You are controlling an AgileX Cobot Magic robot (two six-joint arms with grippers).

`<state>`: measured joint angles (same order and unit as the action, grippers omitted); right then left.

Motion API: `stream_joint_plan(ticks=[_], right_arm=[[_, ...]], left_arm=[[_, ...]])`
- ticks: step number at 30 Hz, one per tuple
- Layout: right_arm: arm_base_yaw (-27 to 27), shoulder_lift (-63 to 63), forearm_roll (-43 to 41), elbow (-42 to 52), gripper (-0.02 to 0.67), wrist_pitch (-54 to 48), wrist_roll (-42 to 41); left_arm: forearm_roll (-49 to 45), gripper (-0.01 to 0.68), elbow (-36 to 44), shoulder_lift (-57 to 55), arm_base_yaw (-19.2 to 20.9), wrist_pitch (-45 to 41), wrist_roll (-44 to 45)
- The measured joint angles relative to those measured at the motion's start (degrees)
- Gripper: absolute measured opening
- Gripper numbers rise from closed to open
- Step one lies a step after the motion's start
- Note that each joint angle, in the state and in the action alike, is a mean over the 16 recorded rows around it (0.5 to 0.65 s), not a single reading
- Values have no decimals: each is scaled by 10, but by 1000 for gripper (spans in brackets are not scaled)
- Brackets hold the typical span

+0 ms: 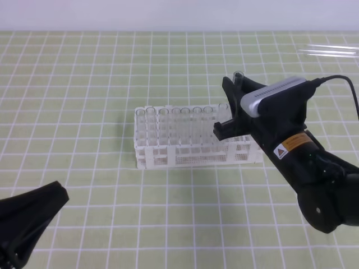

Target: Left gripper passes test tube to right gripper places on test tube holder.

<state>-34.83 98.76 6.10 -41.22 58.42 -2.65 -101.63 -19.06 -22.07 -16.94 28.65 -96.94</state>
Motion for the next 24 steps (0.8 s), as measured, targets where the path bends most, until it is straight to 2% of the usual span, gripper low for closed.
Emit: stream_joint_plan(ticks=[24], right_arm=[[0,18,0,-3,99,-24,-8]], left_arm=[[3,0,0,0,0,2,0]])
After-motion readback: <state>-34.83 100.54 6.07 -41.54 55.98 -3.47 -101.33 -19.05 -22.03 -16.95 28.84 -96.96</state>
